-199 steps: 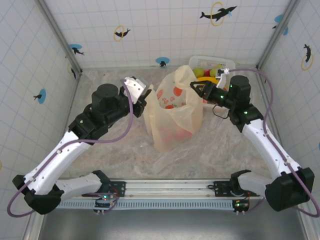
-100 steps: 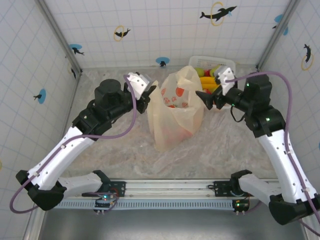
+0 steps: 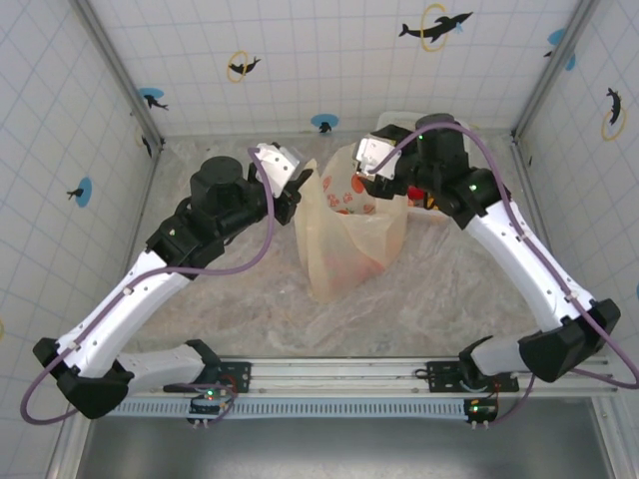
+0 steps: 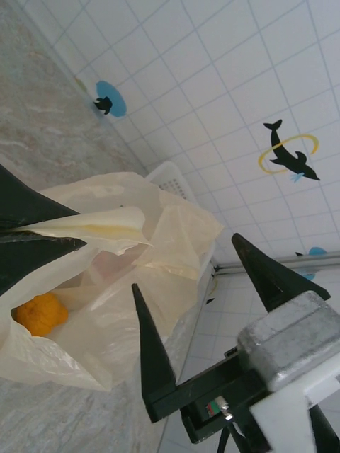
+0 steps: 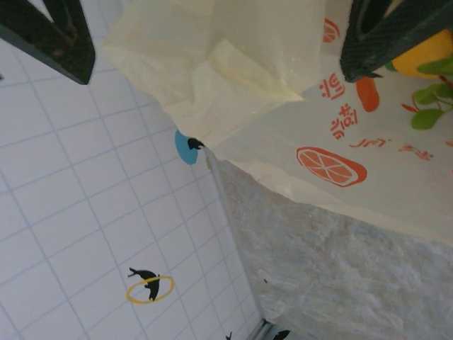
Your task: Place the fake fruits into the plastic bag and tie a complex knot
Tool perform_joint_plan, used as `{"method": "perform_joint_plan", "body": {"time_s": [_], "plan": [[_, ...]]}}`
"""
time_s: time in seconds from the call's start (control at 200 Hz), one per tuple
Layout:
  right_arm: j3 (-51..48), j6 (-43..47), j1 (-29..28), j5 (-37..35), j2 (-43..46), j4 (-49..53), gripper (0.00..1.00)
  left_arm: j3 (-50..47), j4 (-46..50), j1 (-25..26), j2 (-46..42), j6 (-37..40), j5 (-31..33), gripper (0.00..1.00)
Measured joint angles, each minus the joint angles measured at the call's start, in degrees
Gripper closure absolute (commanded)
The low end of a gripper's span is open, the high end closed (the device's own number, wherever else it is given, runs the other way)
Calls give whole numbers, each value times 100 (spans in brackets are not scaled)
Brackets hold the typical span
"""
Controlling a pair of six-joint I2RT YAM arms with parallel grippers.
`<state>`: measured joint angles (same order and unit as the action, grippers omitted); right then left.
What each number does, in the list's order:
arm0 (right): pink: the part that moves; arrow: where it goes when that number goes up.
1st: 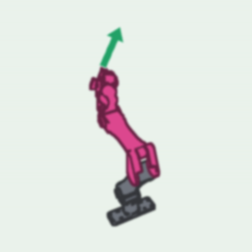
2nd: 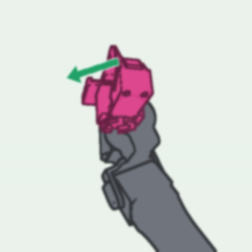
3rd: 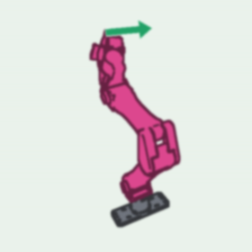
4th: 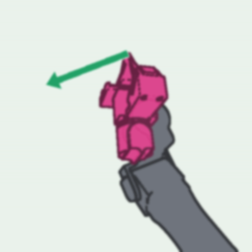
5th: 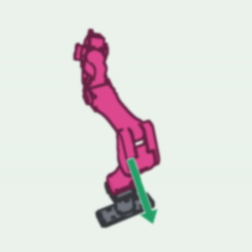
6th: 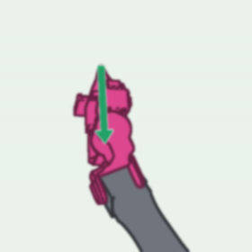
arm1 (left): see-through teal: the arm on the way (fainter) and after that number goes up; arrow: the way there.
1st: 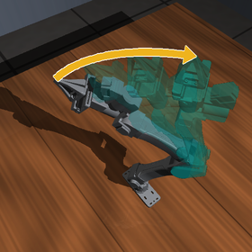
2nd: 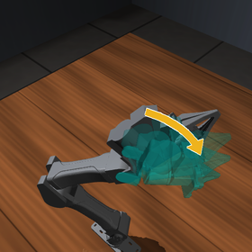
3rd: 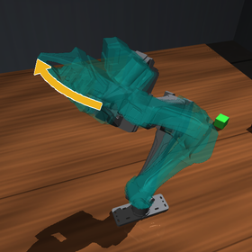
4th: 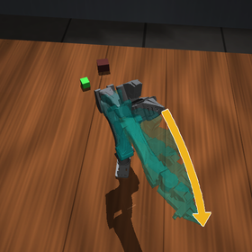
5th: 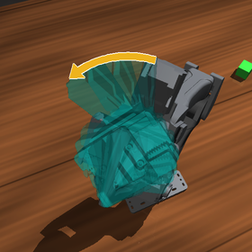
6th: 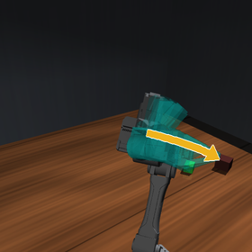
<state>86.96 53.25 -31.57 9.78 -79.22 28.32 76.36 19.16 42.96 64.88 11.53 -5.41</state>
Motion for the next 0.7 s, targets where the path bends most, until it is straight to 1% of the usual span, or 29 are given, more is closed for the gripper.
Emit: {"method": "perform_joint_plan", "body": {"time_s": [0.115,0.24,0.26,0.285,0.375,0.425,0.485,0.565,0.666,0.701], "plan": [[46,63,-26,-2,-118,31,37,2,0,-17,0,0,0,100],[46,85,-31,31,-153,55,63,2,0,-39,0,0,2,100],[46,22,-31,33,-155,70,70,4,0,-39,0,0,0,100],[46,15,-33,35,-155,66,76,4,2,-39,0,0,0,100],[50,11,-35,39,-155,66,89,4,0,-39,0,0,0,100],[50,-94,-35,79,-155,63,91,7,0,-46,0,0,2,100],[50,-175,-35,155,-151,15,96,11,2,-76,0,0,0,100],[50,-426,-31,326,-98,-107,97,33,7,-199,0,-2,-109,100],[4,-970,44,560,149,-551,97,140,13,-671,0,-26,-590,100],[-26,-1248,118,634,293,-758,95,195,7,-905,0,-63,-822,100]]}}
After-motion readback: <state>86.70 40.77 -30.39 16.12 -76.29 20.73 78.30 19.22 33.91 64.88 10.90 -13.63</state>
